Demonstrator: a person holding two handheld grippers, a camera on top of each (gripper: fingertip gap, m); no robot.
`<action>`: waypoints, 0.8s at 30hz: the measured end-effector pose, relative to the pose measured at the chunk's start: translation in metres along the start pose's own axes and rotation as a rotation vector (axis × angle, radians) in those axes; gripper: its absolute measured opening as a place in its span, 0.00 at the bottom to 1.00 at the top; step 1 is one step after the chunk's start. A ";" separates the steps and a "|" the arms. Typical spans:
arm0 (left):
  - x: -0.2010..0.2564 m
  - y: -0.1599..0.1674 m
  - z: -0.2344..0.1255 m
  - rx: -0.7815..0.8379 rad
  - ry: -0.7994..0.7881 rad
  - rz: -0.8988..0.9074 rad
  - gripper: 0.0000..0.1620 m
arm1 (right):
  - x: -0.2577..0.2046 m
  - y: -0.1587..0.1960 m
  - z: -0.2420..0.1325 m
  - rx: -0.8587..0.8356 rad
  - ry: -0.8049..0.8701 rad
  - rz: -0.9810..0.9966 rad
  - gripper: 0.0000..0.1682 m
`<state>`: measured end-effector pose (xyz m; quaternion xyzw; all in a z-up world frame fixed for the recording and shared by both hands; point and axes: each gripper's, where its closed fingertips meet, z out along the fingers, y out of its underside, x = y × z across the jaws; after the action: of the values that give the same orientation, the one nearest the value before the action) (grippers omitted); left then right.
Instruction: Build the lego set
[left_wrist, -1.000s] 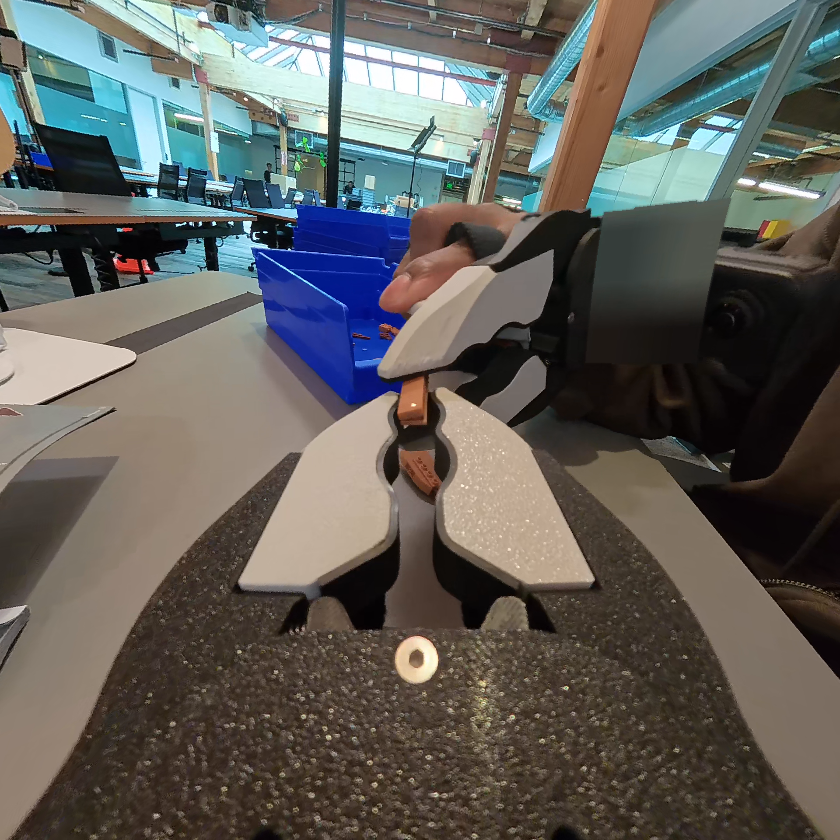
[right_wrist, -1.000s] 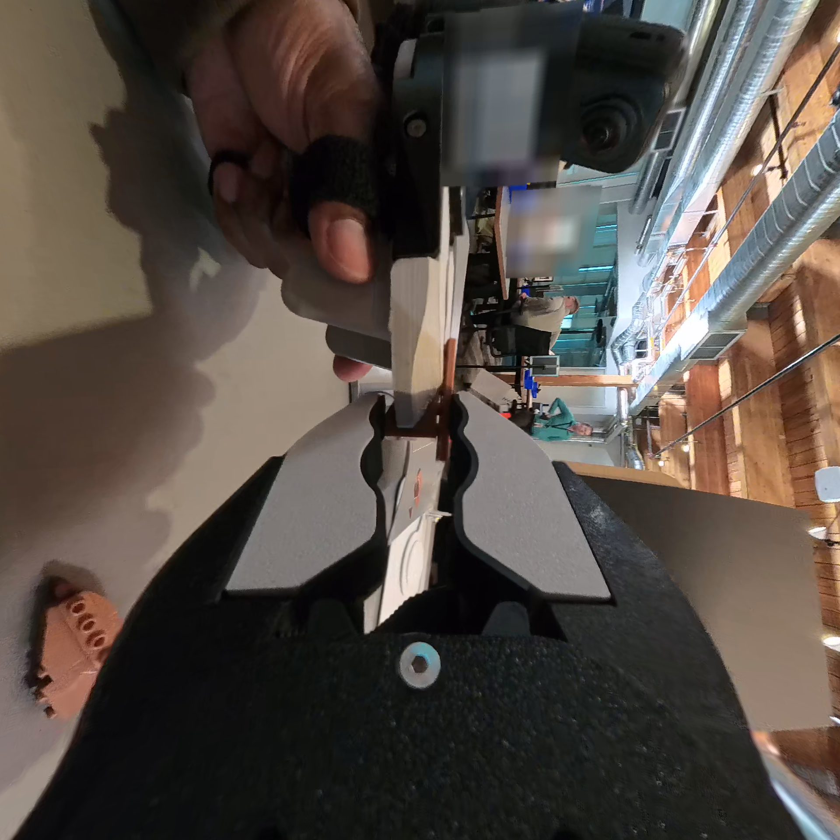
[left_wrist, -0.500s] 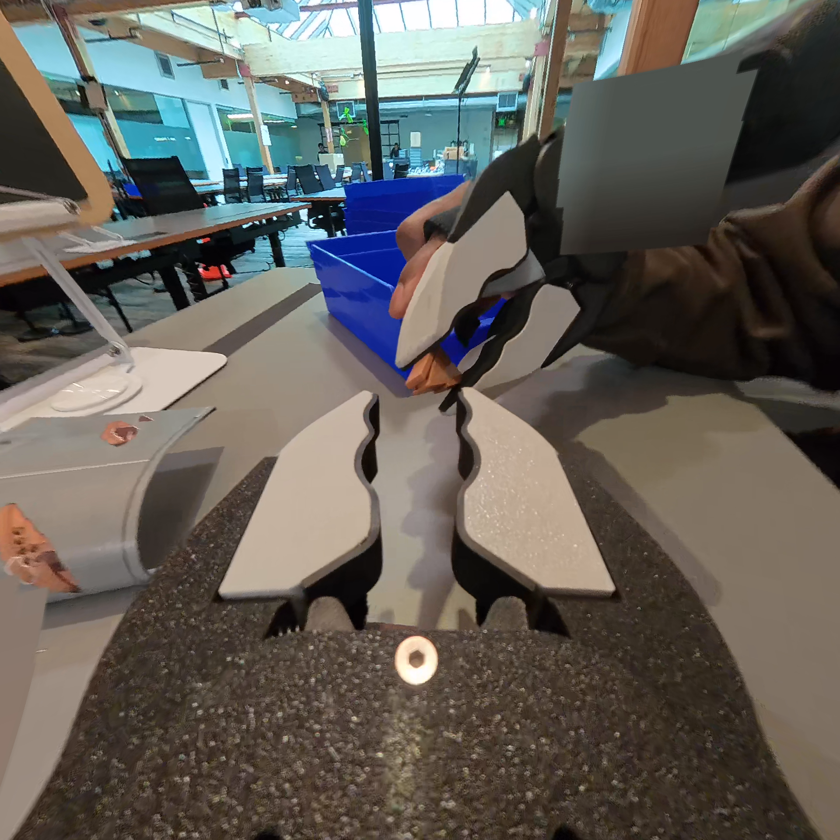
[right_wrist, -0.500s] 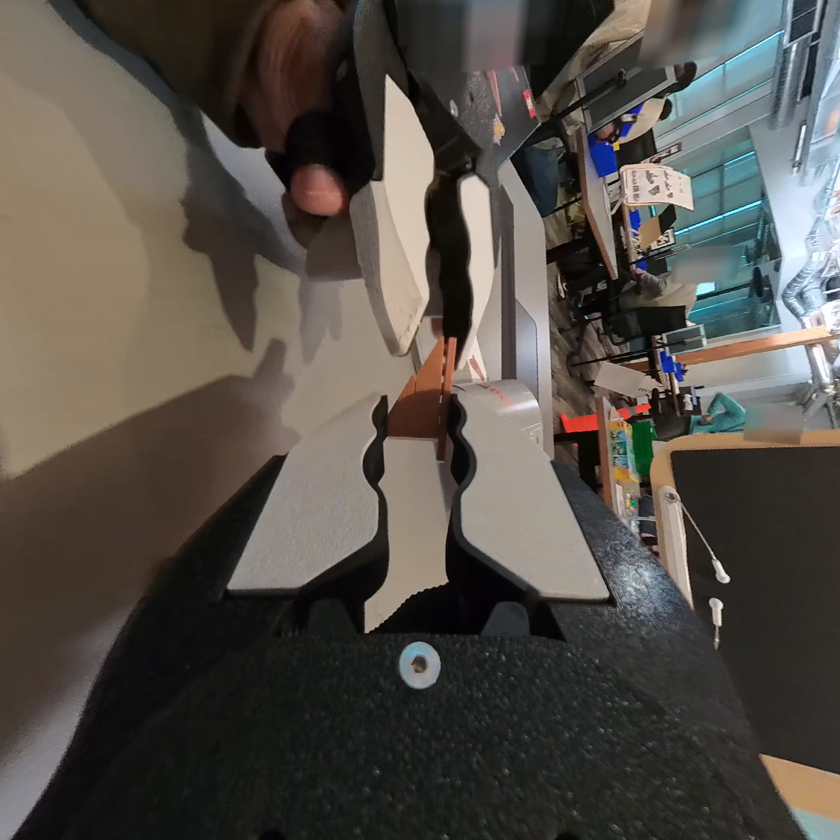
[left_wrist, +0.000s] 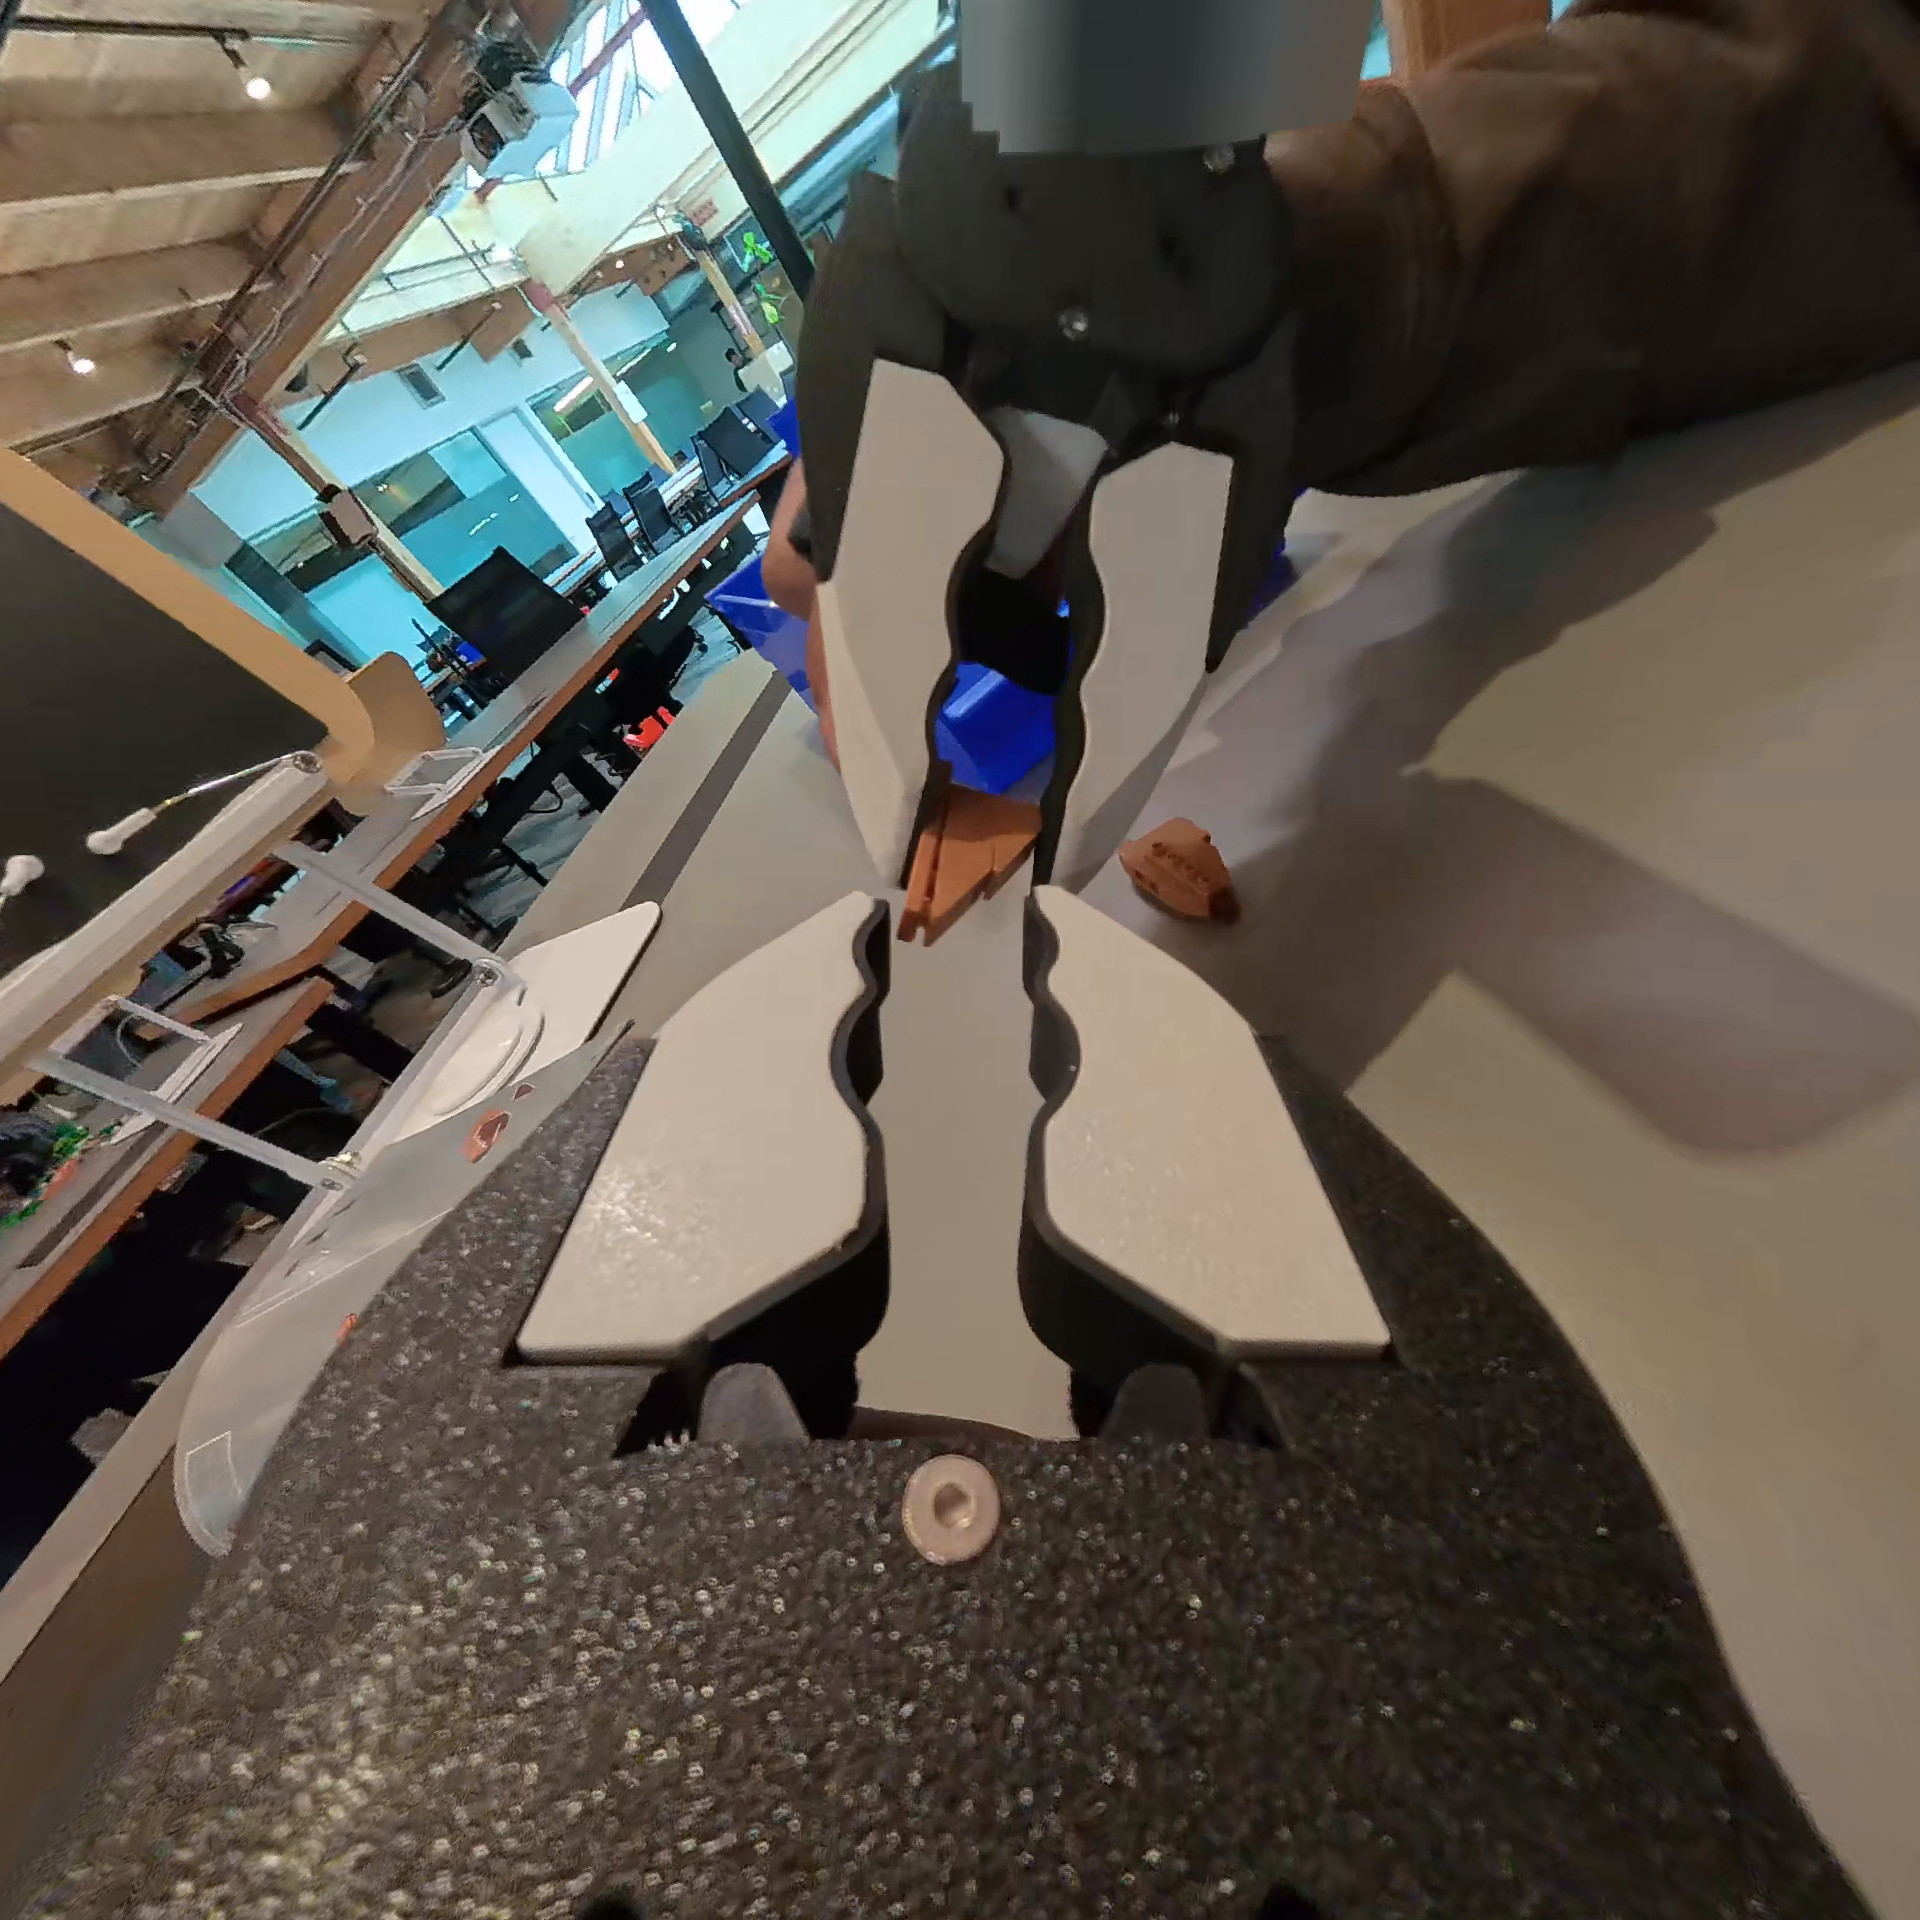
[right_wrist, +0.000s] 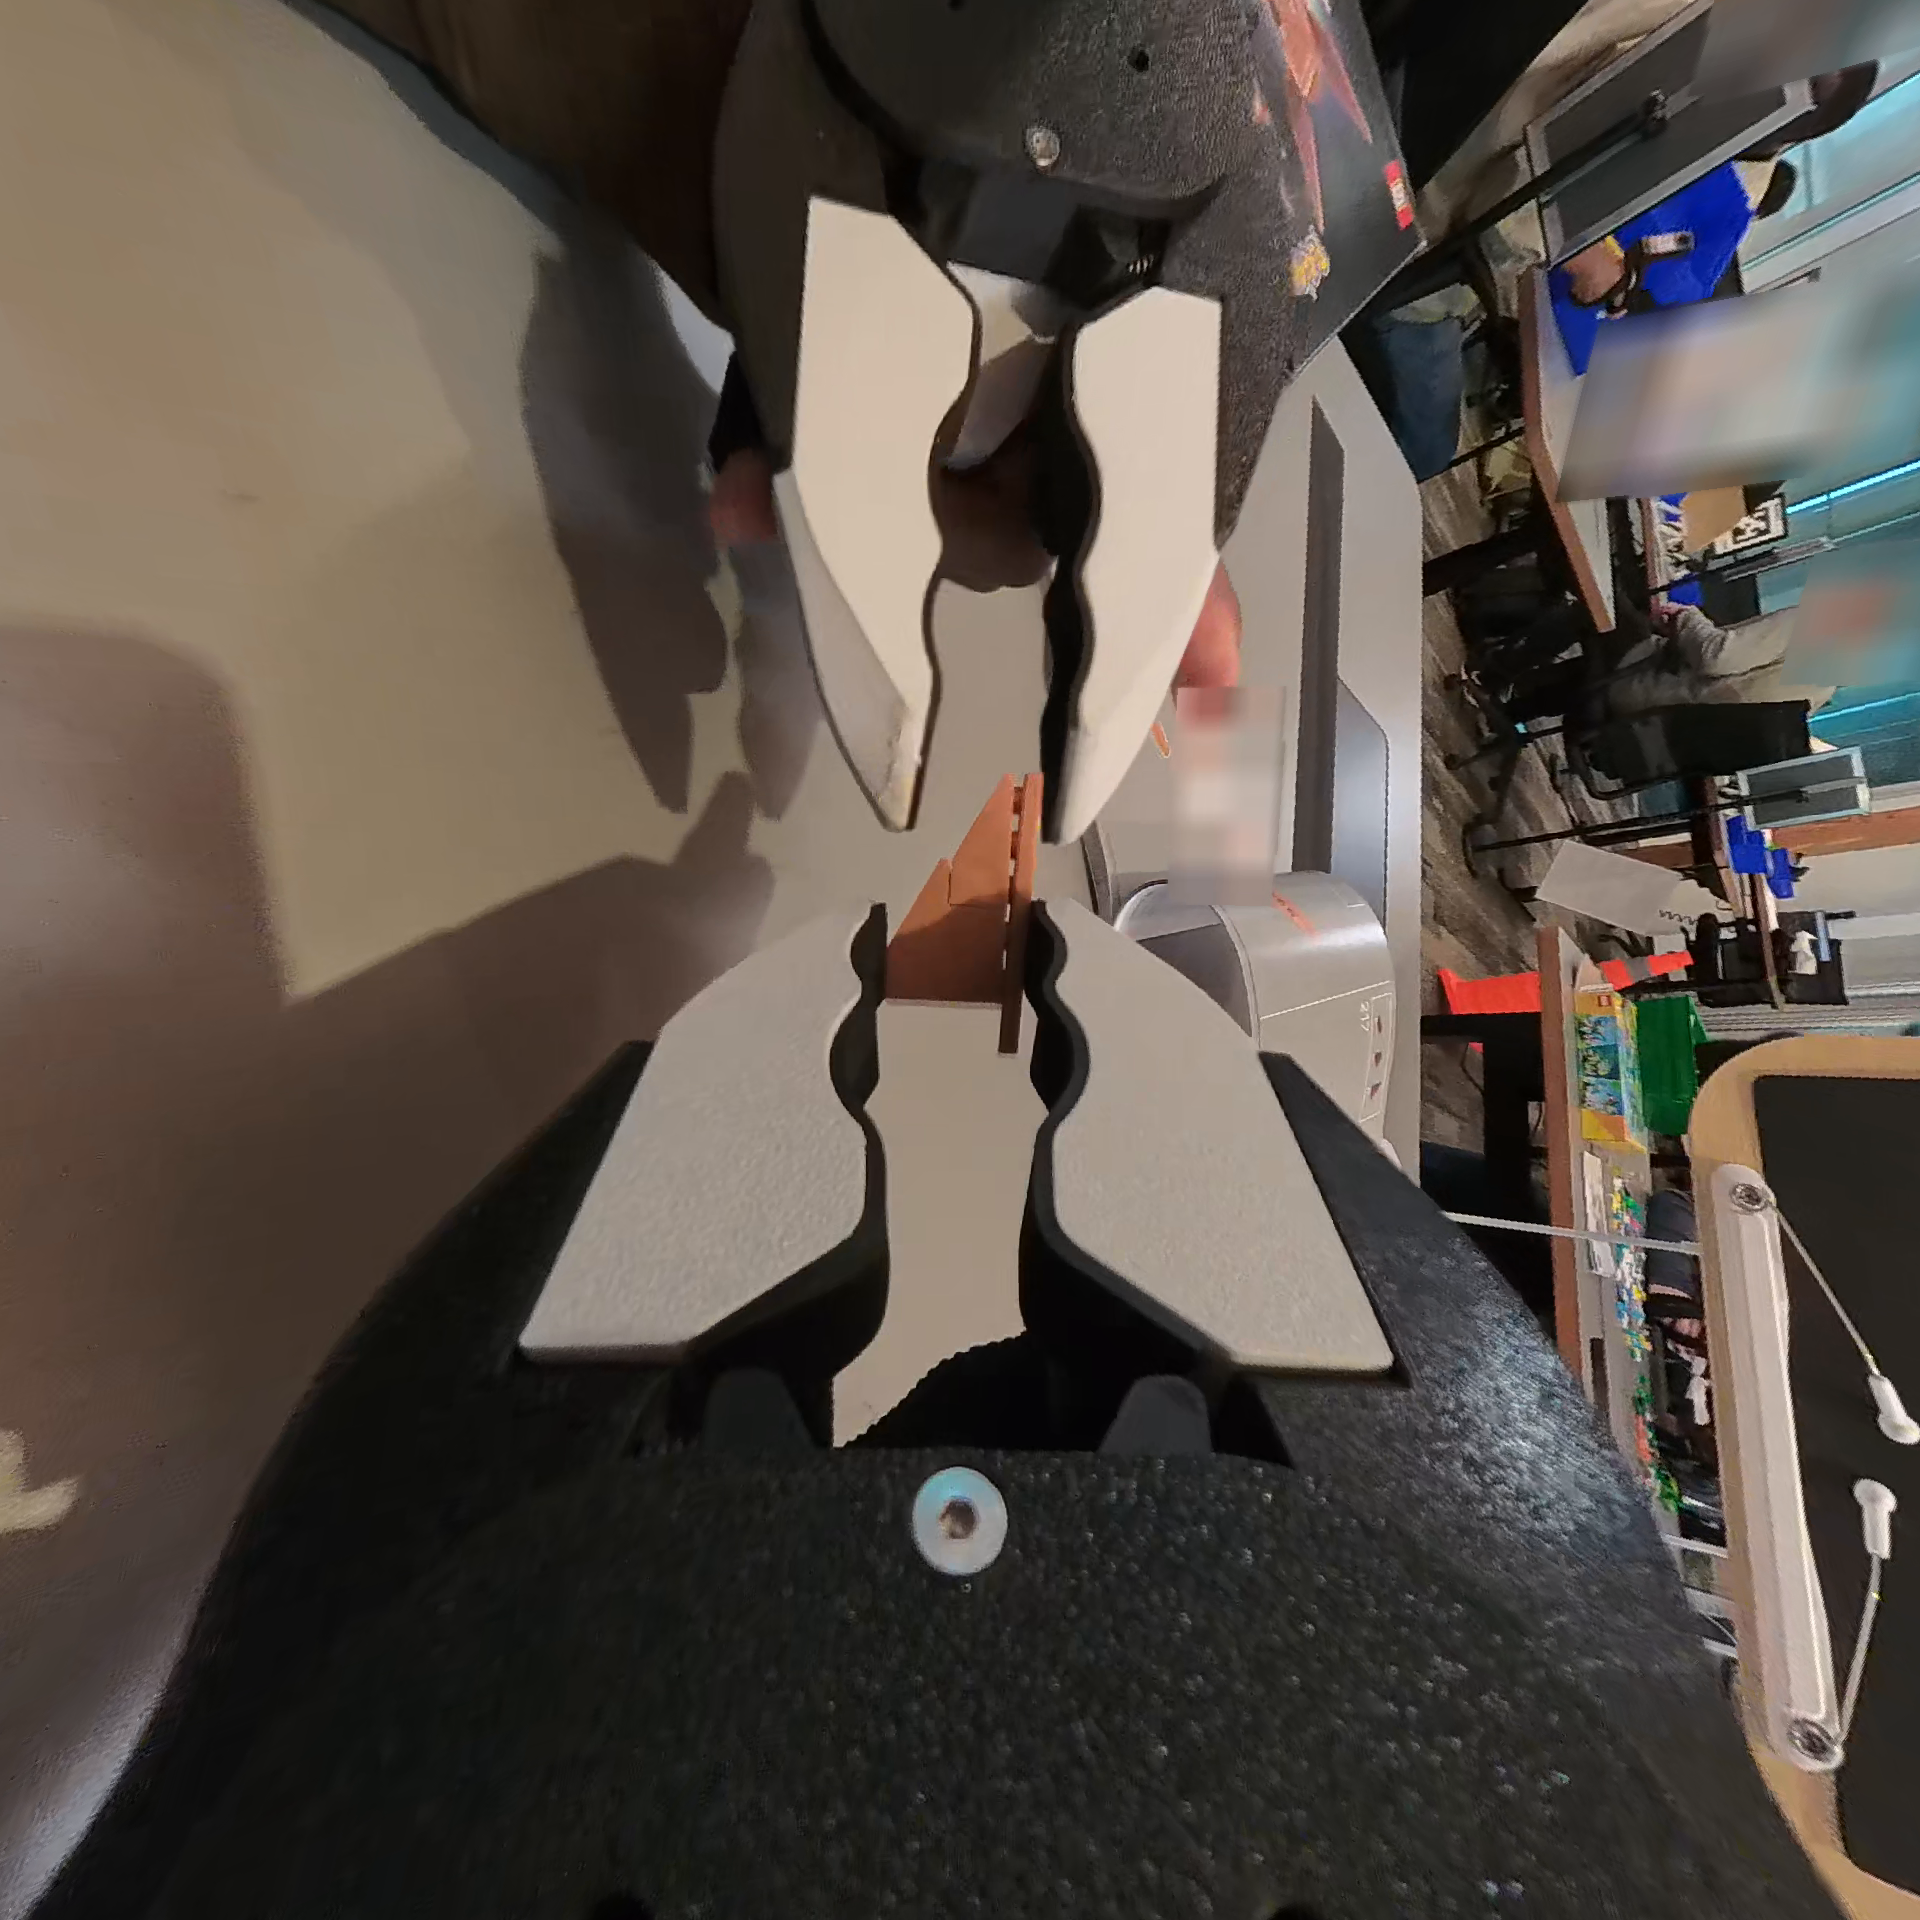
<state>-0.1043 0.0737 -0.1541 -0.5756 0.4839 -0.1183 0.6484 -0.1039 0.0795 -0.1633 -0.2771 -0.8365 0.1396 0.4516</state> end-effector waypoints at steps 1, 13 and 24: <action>0.001 0.002 0.001 -0.007 -0.003 0.011 0.14 | -0.001 0.000 0.000 0.001 -0.004 0.002 0.15; 0.002 0.014 0.006 -0.049 -0.016 0.073 0.08 | -0.010 0.007 0.008 -0.001 -0.041 0.019 0.15; 0.008 0.020 0.004 -0.097 0.018 0.147 0.06 | -0.016 0.008 0.012 -0.001 -0.063 0.011 0.15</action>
<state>-0.1049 0.0767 -0.1757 -0.5683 0.5358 -0.0518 0.6223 -0.1041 0.0770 -0.1850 -0.2774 -0.8489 0.1502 0.4241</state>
